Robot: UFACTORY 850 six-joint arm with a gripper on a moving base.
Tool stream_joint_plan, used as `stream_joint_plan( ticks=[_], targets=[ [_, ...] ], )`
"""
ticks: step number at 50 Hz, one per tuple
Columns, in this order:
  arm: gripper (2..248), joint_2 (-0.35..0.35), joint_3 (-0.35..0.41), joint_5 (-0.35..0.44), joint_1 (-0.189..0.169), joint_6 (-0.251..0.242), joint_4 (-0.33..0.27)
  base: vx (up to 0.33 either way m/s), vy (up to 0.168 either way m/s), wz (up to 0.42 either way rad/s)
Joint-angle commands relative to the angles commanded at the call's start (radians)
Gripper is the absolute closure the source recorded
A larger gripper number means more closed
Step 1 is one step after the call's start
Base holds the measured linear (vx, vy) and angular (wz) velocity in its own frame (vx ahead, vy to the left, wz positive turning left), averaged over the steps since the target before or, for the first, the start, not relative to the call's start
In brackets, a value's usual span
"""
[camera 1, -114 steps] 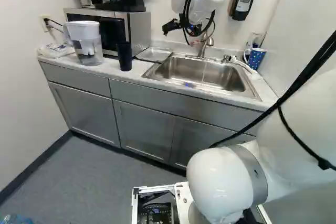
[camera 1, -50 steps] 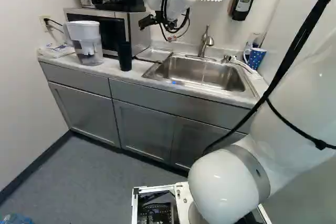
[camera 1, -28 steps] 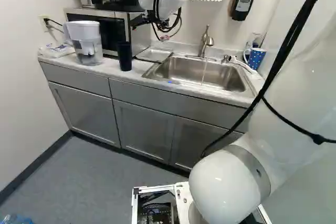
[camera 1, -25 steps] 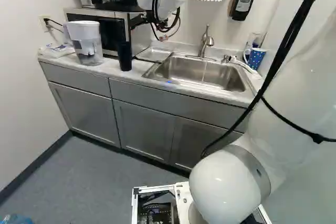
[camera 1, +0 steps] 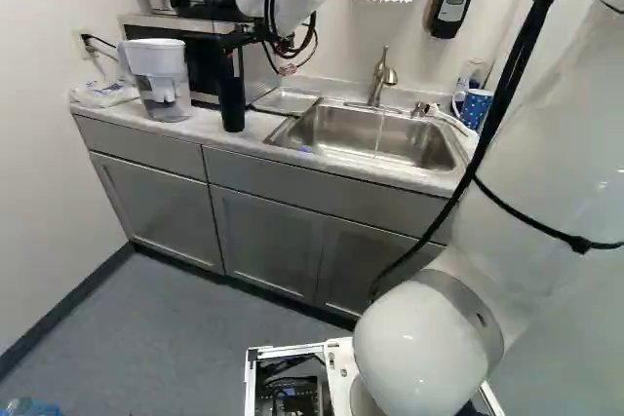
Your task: Rinse the cup and place it in the tray
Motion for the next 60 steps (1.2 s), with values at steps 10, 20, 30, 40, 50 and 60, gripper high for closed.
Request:
stream_joint_plan(
  ticks=[10,20,30,40,50,60],
  targets=[
    [3,-0.021,-0.002,0.001,0.029,0.0,0.0,0.0,0.0,0.0],
    [3,-0.028,0.012,0.007,0.053,0.0,0.0,0.0,0.0,0.0],
    [3,-0.027,0.035,0.015,0.067,0.0,0.0,0.0,0.0,0.0],
    [3,-0.034,0.049,0.026,0.074,0.0,0.0,0.0,0.0,0.0],
    [3,-0.041,0.065,0.042,0.084,0.0,0.0,0.0,0.0,0.0],
    [3,-0.047,0.08,0.062,0.094,0.0,0.0,0.0,0.0,0.0]
  ],
)
